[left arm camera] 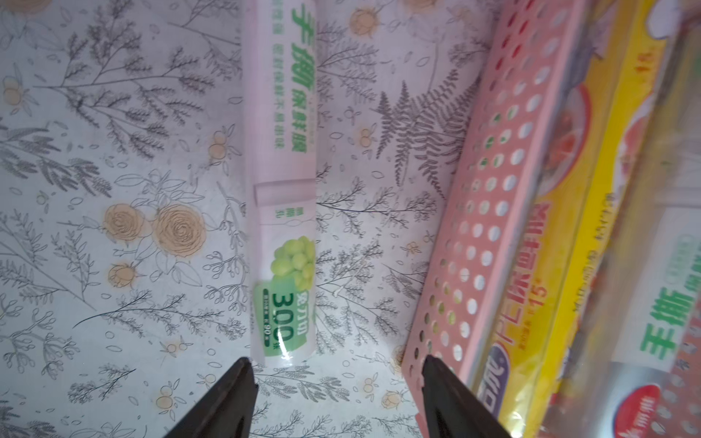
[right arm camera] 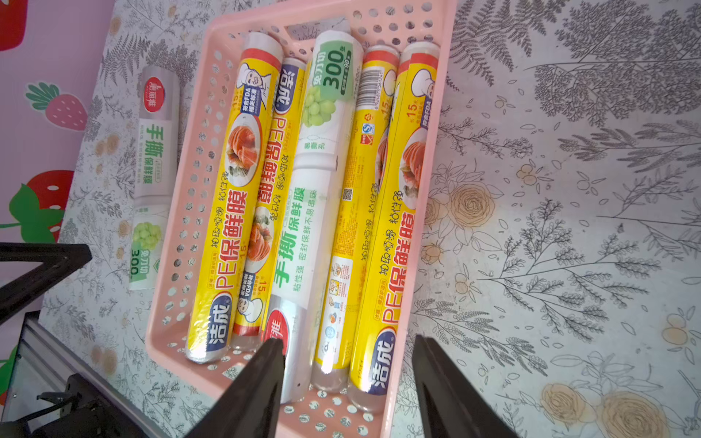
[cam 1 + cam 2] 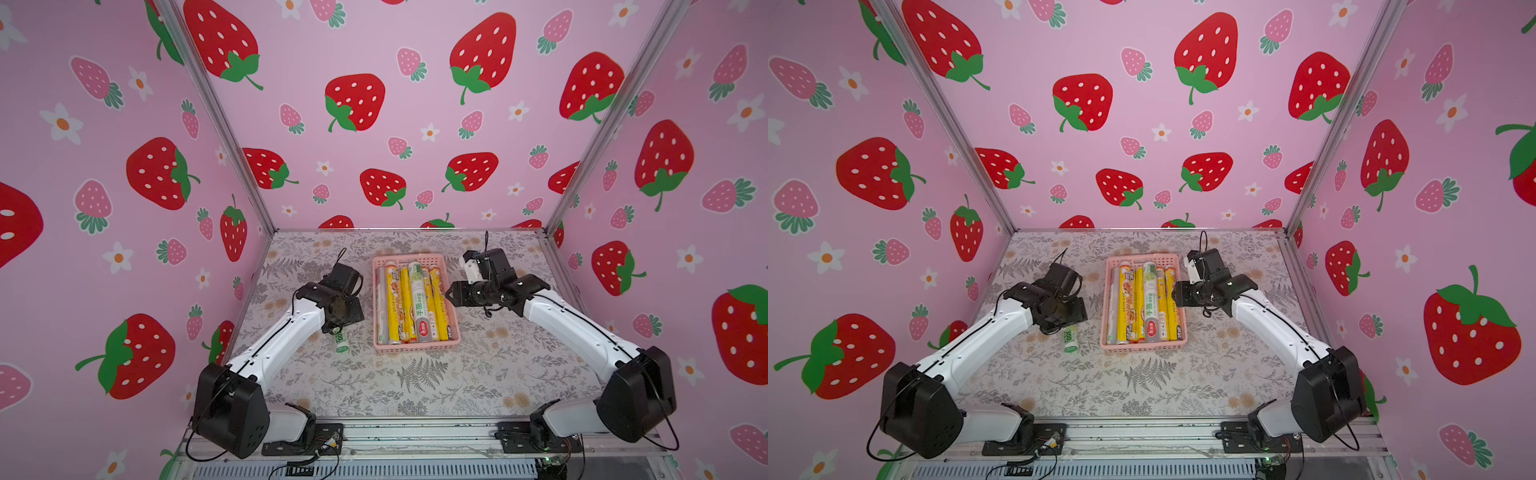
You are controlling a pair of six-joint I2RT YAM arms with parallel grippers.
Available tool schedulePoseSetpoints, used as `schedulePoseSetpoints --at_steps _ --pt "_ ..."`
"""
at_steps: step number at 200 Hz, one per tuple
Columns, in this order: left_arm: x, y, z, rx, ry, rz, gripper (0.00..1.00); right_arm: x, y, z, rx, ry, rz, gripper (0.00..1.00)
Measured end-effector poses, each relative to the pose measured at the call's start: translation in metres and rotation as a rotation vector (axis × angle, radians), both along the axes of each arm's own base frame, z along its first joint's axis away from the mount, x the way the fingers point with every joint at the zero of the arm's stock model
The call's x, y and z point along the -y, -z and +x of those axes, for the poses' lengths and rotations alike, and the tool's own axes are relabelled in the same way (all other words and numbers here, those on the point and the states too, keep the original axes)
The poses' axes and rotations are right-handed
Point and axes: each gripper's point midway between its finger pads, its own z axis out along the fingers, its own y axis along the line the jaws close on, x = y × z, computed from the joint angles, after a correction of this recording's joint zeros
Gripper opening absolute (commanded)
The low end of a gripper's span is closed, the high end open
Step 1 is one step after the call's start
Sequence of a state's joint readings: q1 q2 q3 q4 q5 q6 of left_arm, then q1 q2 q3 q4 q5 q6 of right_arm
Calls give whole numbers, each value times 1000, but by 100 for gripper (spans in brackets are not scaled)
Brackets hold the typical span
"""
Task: Put the plastic wrap into the basket
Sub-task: Pick up the plastic wrap from the center of the board.
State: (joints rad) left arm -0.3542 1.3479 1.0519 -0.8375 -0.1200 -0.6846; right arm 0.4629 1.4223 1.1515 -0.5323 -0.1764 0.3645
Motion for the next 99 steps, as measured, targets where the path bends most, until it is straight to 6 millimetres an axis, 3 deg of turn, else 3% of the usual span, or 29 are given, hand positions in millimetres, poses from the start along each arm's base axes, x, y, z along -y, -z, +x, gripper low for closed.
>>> schedulePoseSetpoints --at_steps 45,99 --pt "-25 26 -5 -39 -79 -13 75 -2 9 -6 -17 -13 -9 59" --pt "-36 60 2 -72 -121 -65 75 -4 17 -12 -35 -14 -19 59"
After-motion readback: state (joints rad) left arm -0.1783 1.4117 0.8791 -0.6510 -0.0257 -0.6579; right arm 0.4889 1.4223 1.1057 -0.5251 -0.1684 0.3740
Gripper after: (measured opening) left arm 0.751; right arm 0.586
